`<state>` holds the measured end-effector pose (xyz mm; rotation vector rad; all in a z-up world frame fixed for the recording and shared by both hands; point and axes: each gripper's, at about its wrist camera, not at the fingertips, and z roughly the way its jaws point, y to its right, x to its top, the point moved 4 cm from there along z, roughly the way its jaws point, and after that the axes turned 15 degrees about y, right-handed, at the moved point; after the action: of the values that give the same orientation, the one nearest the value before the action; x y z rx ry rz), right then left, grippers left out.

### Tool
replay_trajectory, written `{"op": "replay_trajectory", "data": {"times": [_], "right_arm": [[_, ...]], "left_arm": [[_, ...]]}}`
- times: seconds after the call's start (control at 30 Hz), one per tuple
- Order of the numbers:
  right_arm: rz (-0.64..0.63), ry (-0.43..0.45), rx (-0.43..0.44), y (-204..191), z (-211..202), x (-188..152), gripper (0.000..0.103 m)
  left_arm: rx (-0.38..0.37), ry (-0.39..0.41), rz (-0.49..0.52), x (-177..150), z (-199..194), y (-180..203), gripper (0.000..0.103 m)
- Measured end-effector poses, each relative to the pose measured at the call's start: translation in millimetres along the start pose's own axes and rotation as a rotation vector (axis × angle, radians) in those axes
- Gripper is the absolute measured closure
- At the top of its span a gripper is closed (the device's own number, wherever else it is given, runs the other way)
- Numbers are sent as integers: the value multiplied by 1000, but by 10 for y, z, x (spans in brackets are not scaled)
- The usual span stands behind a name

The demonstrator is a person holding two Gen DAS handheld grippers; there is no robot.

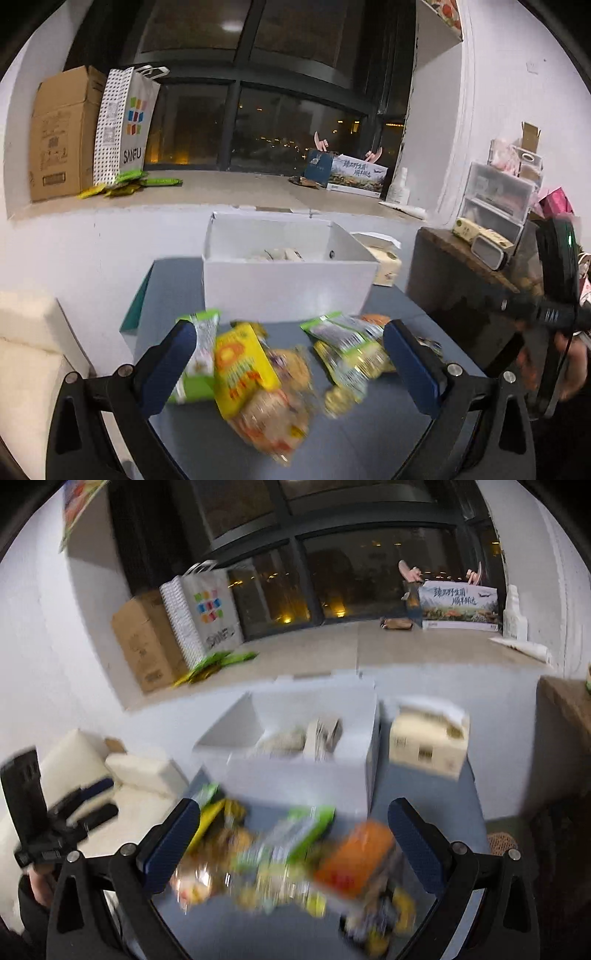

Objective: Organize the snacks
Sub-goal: 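Grasp a green wafer pack with the right gripper while the left grasps another green pack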

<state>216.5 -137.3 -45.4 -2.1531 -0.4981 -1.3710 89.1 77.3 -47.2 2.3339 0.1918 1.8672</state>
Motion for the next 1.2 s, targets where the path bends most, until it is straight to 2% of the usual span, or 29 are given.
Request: {"op": "replay_trajectory", "data": {"times": [0.13,0.27,0.43,0.6,0.77,0.87,0.93,1.0,1.1,1.13,1.17,1.2], "right_arm": [[45,10,-38,-24,-298,-387,0],[9,-22,-50,-62,-301,-493,0],[-54,-101,-84,-121,-49,-495,0],[-156,-225,-128,-255,515,-399,0],[-239,-474,-155,-360,1351,-481,0],[-250,-612,-229,-283,1808,-538,0],[-248,-696,-261,-241,2007,-607,0],[-215,-775,-252,-232,2149,-715,0],[-228,-830,-268,-227,2198,-848,0],[-249,-838,-277,-229,2185,-896,9],[-254,-841,-274,-237,2177,-917,29],[-240,-846,-254,-241,2154,-939,31]], "left_arm": [[-13,-5,-45,-105,-164,41,0],[-10,-16,-29,-136,-223,74,0],[-18,-28,-50,-176,-213,20,0],[-20,-36,-83,-252,-224,-68,0],[-8,-54,-76,-313,-226,-115,0],[-15,-55,-82,-337,-243,-146,0],[-10,-60,-85,-358,-243,-176,0],[-8,-72,-87,-393,-236,-211,0],[-1,-76,-98,-430,-242,-274,0],[1,-78,-105,-443,-241,-300,0],[4,-79,-109,-450,-241,-316,0],[9,-80,-112,-458,-237,-338,0]]}}
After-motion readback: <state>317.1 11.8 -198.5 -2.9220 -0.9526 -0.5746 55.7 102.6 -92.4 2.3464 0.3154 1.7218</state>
